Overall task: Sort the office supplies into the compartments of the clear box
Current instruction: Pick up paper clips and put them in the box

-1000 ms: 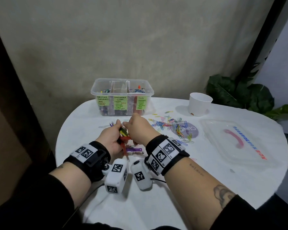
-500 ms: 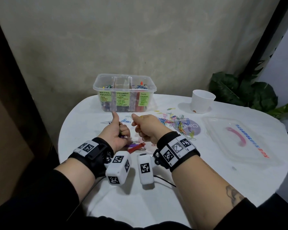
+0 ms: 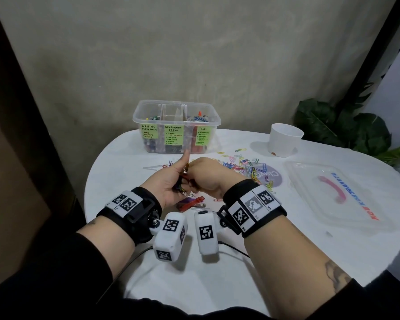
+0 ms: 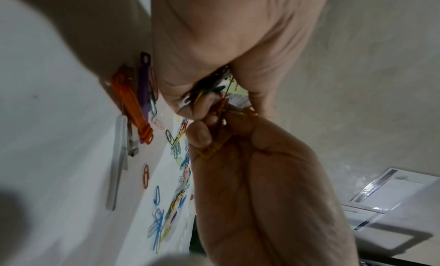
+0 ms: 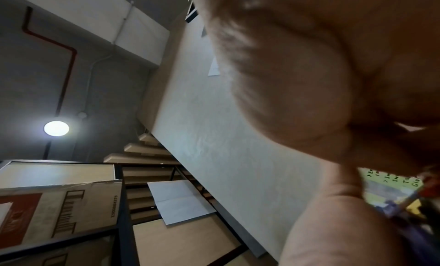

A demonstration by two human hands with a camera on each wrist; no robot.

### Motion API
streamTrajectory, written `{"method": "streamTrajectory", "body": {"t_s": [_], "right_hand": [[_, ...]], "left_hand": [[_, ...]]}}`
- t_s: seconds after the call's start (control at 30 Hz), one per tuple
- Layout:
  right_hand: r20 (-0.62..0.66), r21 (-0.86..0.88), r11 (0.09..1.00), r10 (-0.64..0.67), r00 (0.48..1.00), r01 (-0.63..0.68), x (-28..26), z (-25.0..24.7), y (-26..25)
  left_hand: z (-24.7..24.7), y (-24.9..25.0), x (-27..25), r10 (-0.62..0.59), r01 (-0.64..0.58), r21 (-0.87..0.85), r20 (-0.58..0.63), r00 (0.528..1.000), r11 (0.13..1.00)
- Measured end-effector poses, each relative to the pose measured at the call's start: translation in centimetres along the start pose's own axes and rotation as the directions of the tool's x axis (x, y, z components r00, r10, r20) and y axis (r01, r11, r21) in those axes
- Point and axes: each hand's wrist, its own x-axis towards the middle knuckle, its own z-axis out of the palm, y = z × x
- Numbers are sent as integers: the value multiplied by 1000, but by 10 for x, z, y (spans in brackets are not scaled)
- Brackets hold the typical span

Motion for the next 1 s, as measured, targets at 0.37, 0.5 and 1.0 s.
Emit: {"method": "streamTrajectory", "body": {"t_s": [0.37, 0.5, 1.0], "right_hand": [[-257, 30, 995, -80, 963, 90, 4, -4, 4], [-244, 61, 989, -114, 963, 133, 3, -7, 4], [-10, -762, 644, 80, 997, -59, -3, -39, 15]], "left_hand": [[3, -3, -2, 8, -6, -67, 28, 1000, 998], [1, -1, -3, 17, -17, -9, 63, 998, 1000], [-14, 25, -6, 202, -186, 982, 177, 963, 24]]}}
